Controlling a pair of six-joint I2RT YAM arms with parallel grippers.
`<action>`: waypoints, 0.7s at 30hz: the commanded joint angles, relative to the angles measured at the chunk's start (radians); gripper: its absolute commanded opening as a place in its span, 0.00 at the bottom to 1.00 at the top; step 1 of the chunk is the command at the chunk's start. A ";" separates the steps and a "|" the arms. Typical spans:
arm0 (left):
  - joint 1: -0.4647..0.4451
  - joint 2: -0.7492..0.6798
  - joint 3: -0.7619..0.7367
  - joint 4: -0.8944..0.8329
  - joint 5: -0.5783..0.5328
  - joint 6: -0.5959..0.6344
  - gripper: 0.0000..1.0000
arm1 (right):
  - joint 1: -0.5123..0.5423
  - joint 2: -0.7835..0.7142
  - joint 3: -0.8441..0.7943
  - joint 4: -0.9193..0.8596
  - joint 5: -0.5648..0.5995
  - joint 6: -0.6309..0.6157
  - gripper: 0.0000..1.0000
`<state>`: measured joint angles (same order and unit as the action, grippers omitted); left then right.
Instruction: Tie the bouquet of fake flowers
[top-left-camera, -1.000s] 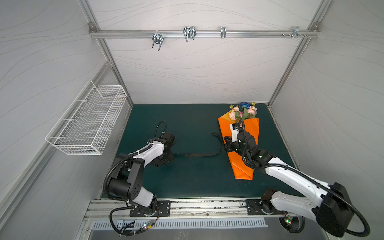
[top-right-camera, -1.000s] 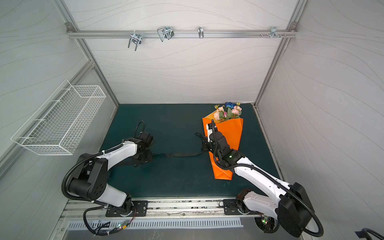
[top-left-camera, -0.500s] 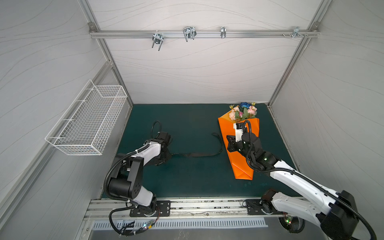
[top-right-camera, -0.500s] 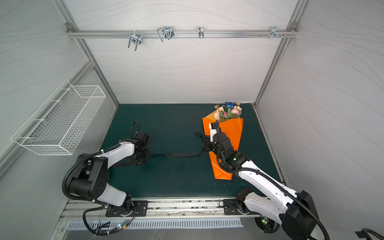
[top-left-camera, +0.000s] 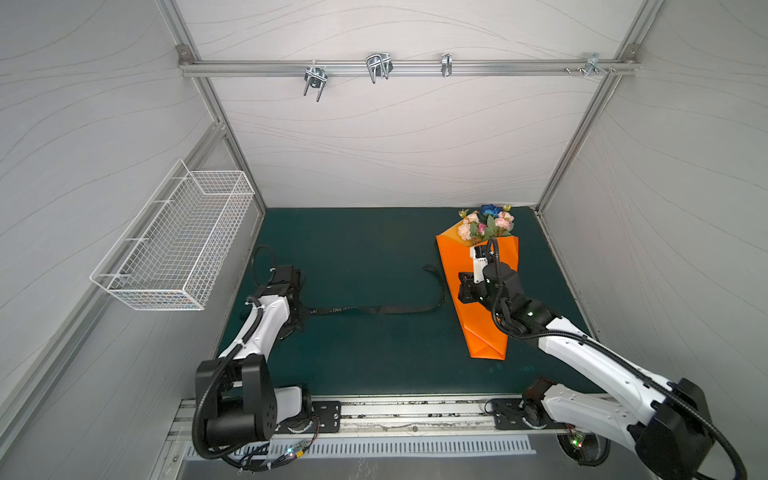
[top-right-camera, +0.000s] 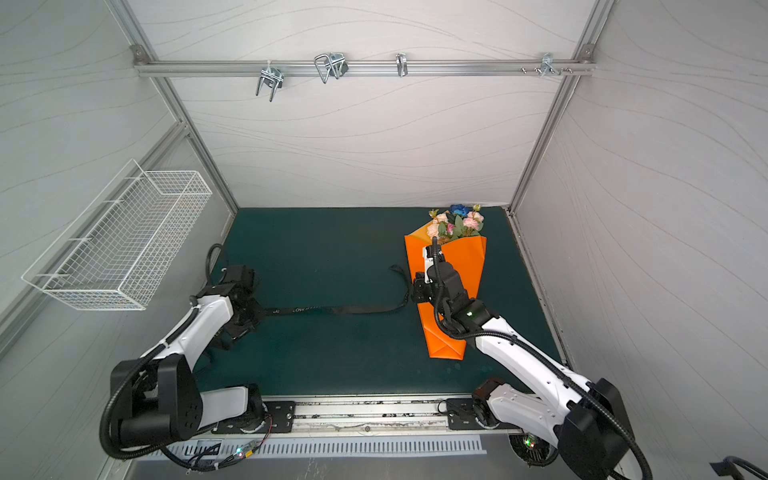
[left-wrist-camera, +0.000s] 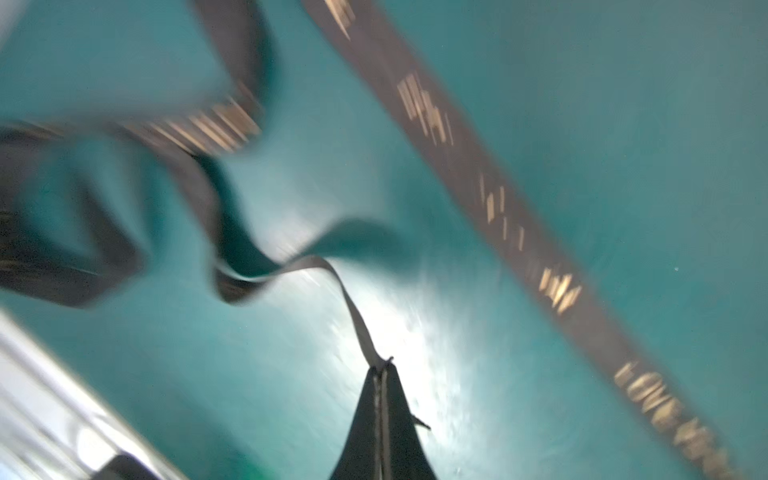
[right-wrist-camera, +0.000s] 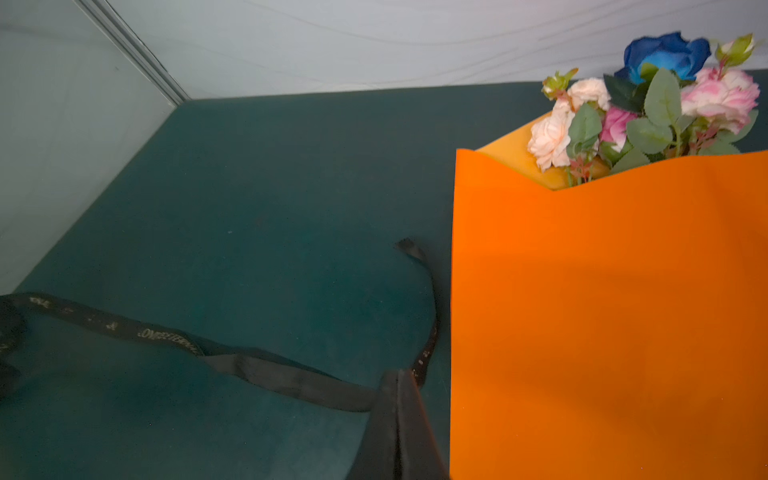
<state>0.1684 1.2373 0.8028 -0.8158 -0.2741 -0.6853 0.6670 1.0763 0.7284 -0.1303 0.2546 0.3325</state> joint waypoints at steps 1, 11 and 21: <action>0.034 -0.038 0.106 -0.009 -0.229 -0.006 0.00 | -0.002 0.060 0.043 -0.103 -0.019 0.002 0.01; 0.042 0.186 0.313 0.002 -0.430 0.008 0.63 | -0.070 0.154 0.107 -0.281 0.027 0.040 0.21; -0.165 0.184 0.274 0.144 -0.053 -0.019 0.74 | -0.315 0.153 0.125 -0.325 -0.082 0.021 0.41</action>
<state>0.0921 1.4380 1.0611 -0.7364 -0.4625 -0.6758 0.3847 1.2297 0.8310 -0.4084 0.2161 0.3660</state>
